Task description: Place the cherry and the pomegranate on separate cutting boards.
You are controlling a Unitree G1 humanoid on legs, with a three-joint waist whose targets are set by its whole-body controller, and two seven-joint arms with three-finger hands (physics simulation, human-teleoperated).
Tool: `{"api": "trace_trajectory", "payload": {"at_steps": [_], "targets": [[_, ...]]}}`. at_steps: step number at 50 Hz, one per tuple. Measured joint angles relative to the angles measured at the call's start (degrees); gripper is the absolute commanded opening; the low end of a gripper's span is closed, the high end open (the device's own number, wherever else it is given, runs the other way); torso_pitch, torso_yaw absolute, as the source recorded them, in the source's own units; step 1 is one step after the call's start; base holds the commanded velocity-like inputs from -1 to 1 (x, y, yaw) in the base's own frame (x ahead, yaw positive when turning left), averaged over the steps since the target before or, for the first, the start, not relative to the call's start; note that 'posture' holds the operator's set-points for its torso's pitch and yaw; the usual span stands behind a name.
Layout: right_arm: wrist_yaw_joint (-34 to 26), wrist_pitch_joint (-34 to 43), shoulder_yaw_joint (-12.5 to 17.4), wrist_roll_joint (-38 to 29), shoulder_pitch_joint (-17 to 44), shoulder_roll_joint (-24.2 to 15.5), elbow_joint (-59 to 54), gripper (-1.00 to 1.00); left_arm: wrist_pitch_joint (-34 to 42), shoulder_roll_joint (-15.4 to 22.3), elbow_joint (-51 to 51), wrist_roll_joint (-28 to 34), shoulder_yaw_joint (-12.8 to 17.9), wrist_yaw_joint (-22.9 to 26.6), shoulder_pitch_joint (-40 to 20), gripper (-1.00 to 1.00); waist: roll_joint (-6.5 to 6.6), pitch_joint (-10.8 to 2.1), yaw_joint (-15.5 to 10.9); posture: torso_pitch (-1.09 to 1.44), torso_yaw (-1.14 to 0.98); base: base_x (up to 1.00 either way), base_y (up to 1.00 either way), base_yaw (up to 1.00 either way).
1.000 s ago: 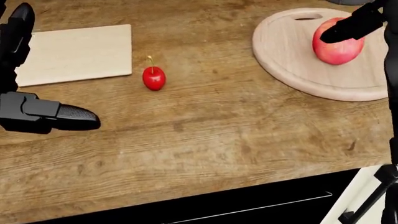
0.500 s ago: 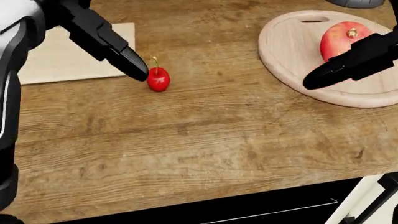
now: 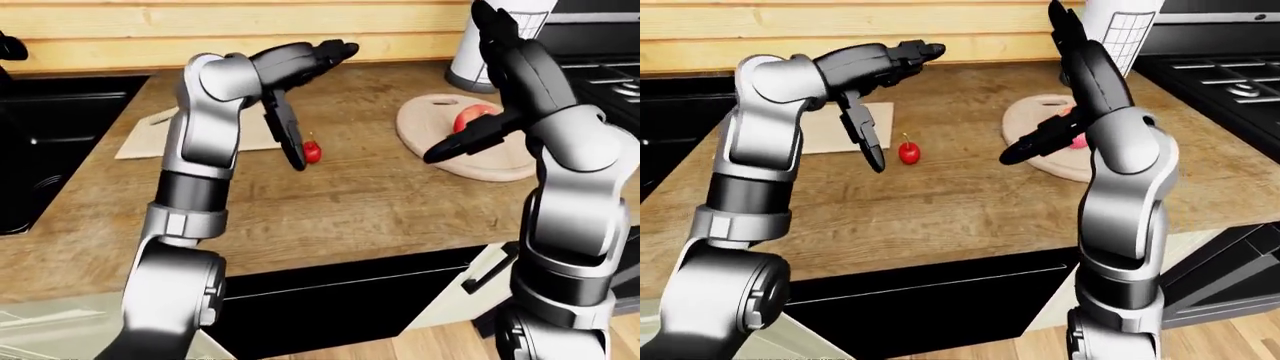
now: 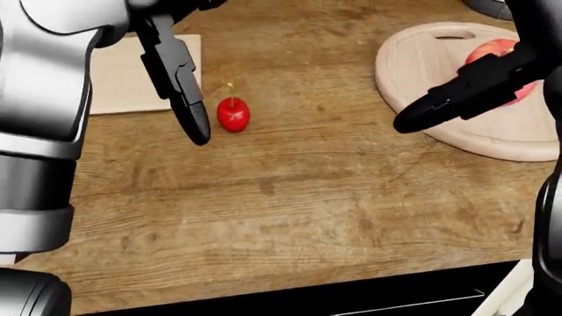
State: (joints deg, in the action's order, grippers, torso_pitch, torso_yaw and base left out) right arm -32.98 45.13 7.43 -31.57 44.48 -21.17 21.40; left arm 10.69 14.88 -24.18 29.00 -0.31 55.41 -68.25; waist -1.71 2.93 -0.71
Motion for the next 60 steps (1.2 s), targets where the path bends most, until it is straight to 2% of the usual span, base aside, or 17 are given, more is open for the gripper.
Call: {"api": "trace_trajectory", "payload": {"at_steps": [8, 16, 37, 39, 42, 51, 60], "targets": [[-0.08, -1.43, -0.43, -0.50, -1.09, 0.95, -0.96, 1.00, -8.76, -1.39, -8.62, 5.92, -1.00, -1.43, -3.15, 1.00, -0.03, -0.01, 0.09, 0.00, 0.00, 0.00, 0.00, 0.00], [-0.08, -2.07, -0.26, -0.78, -1.33, 1.08, -1.19, 1.00, -13.02, -2.73, -13.56, 8.58, -0.95, -2.99, -5.06, 1.00, 0.00, -0.15, 0.15, 0.00, 0.00, 0.00, 0.00, 0.00], [0.22, -2.60, -0.54, -1.06, -1.46, 1.84, -1.70, 1.00, -15.65, -3.69, -14.59, 11.93, -1.27, -0.66, -2.09, 0.99, 0.03, -0.40, 0.19, 0.00, 0.00, 0.00, 0.00, 0.00], [0.10, -2.41, -0.61, -1.14, -1.62, 1.87, -1.36, 1.00, -16.03, -3.62, -14.90, 12.12, -1.27, -0.74, -1.76, 0.86, 0.04, -0.39, 0.19, 0.00, 0.00, 0.00, 0.00, 0.00], [0.09, -2.46, -0.58, -1.20, -1.69, 1.96, -1.32, 1.00, -16.21, -3.73, -15.55, 12.38, -1.18, -0.87, -1.61, 0.84, 0.02, -0.41, 0.17, 0.00, 0.00, 0.00, 0.00, 0.00], [0.74, -3.27, -0.66, -1.04, -2.35, 2.31, -2.30, 1.00, -17.65, -3.61, -17.69, 12.97, -1.45, -1.92, -1.84, 0.46, 0.11, -0.62, 0.21, 0.00, 0.00, 0.00, 0.00, 0.00], [0.86, -3.74, -0.45, -0.93, -2.69, 2.31, -2.22, 1.00, -18.80, -4.14, -18.71, 13.82, -1.70, -2.44, -1.36, 0.40, 0.04, -0.65, 0.21, 0.00, 0.00, 0.00, 0.00, 0.00]]}}
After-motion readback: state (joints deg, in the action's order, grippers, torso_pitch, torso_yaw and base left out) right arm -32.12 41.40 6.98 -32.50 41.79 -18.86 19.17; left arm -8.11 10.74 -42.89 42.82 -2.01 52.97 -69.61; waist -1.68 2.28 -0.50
